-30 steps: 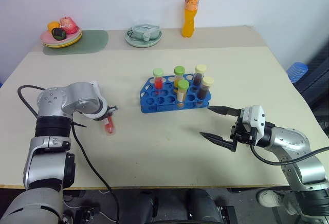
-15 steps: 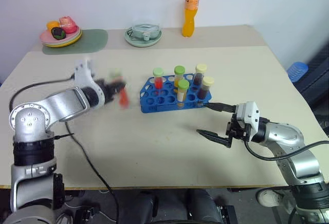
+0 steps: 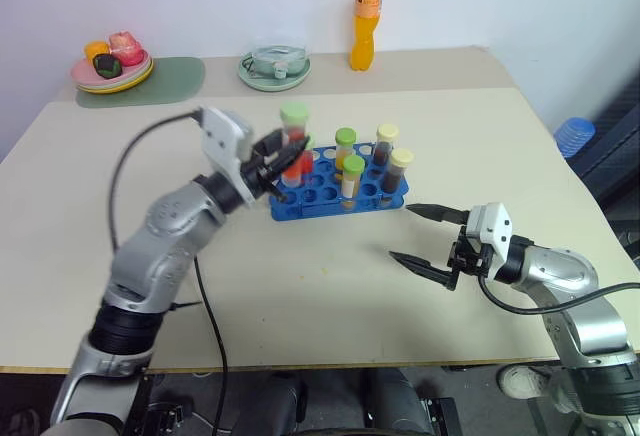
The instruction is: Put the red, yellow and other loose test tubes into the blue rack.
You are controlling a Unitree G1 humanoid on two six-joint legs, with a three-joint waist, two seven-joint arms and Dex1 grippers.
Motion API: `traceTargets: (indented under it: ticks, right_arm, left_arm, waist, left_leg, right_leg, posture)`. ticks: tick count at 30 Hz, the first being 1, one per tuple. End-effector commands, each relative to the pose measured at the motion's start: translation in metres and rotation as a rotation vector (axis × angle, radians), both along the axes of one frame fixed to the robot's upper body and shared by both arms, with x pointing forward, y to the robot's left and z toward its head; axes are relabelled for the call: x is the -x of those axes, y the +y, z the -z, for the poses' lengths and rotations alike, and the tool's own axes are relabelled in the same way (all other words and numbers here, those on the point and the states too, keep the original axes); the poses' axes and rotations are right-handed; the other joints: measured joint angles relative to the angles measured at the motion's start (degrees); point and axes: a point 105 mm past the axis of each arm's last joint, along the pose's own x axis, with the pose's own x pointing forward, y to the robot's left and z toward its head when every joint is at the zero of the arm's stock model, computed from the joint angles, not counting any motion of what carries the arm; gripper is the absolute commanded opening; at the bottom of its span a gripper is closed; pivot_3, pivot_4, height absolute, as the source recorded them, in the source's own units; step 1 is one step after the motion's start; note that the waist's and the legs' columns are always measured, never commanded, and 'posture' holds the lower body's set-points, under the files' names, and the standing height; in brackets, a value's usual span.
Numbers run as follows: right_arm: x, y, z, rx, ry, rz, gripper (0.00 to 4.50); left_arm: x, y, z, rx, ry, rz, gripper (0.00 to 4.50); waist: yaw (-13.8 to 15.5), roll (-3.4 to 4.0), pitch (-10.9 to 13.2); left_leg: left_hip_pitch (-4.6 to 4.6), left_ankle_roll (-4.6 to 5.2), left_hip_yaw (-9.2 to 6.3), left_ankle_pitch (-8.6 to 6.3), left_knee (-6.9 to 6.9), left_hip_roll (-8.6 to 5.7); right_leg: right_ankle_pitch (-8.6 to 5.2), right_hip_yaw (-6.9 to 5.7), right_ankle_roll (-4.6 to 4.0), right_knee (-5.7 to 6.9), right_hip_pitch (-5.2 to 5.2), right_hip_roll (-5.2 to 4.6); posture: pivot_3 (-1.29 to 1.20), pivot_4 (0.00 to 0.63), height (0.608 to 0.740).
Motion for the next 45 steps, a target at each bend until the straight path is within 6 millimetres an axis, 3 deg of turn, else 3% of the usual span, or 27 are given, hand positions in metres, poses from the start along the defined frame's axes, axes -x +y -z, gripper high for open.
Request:
traceTargets:
  ticks: [1, 6, 14, 22, 25, 31, 39, 45]
  right_arm:
    - [0.009, -0.006, -0.017, 0.014, -0.058, 0.029, 4.50]
    - [0.012, -0.010, -0.020, 0.011, -0.060, 0.070, 4.50]
    - [0.013, -0.010, -0.026, 0.022, -0.065, 0.084, 4.50]
    - [0.014, -0.010, -0.028, 0.021, -0.064, 0.092, 4.50]
    - [0.014, -0.009, -0.028, 0.013, -0.062, 0.099, 4.50]
    - [0.014, -0.007, -0.027, -0.010, -0.058, 0.112, 4.50]
    - [0.002, -0.013, -0.026, -0.117, -0.042, 0.223, 4.50]
    - [-0.008, -0.030, -0.021, -0.199, -0.040, 0.383, 4.50]
  left_arm:
    - [-0.006, -0.002, 0.021, -0.053, -0.095, -0.020, 0.80]
    - [-0.015, -0.010, 0.043, -0.061, -0.134, -0.022, 0.80]
    - [-0.024, -0.023, 0.054, 0.010, -0.112, 0.003, 0.80]
    - [-0.028, -0.015, 0.068, 0.055, -0.071, -0.020, 0.80]
    - [-0.019, -0.014, 0.067, 0.129, -0.046, 0.070, 0.80]
    - [-0.022, -0.011, 0.065, 0.121, -0.042, 0.021, 3.75]
    - [-0.011, 0.003, 0.053, 0.041, -0.087, -0.022, 3.75]
    - [0.023, 0.045, 0.059, 0.042, -0.069, -0.029, 3.75]
  waist:
    - [0.02, 0.00, 0.00]
    - [0.04, -0.09, 0.04]
    - [0.03, -0.10, 0.03]
    - [0.12, -0.10, 0.03]
    - [0.02, -0.10, 0.03]
    - [0.03, -0.11, 0.03]
    - [-0.01, -0.10, 0.03]
    - [-0.08, -0.06, 0.01]
  left_leg:
    - [-0.01, 0.00, 0.00, 0.00, 0.00, -0.01]
    - [0.00, 0.01, 0.00, -0.01, 0.06, -0.02]
    - [0.01, 0.03, 0.00, -0.01, 0.07, -0.02]
    - [0.01, 0.03, -0.02, -0.01, 0.09, -0.03]
    - [0.01, 0.03, -0.02, -0.01, 0.09, -0.03]
    - [0.01, 0.03, -0.03, -0.01, 0.08, -0.02]
    - [0.03, 0.03, -0.03, -0.01, 0.08, 0.00]
    - [0.05, 0.03, -0.03, -0.01, 0.04, 0.01]
  right_leg:
    - [0.00, 0.00, 0.00, 0.00, 0.00, 0.00]
    - [0.01, 0.00, 0.01, -0.01, 0.04, -0.01]
    - [0.01, -0.01, 0.02, 0.01, 0.06, -0.01]
    - [0.01, -0.04, 0.02, 0.02, 0.07, -0.01]
    - [0.01, -0.04, 0.02, 0.02, 0.07, -0.01]
    - [0.01, -0.04, 0.02, 0.02, 0.06, 0.00]
    - [0.01, -0.03, 0.02, 0.04, 0.06, 0.01]
    - [0.01, -0.02, 0.01, 0.04, 0.04, 0.01]
  posture:
    - [0.00, 0.150, 0.740]
    - [0.00, 0.150, 0.740]
    - [0.00, 0.150, 0.740]
    - [0.00, 0.150, 0.740]
    - [0.00, 0.150, 0.740]
    - [0.00, 0.150, 0.740]
    - [0.00, 0.150, 0.740]
    - [0.00, 0.150, 0.740]
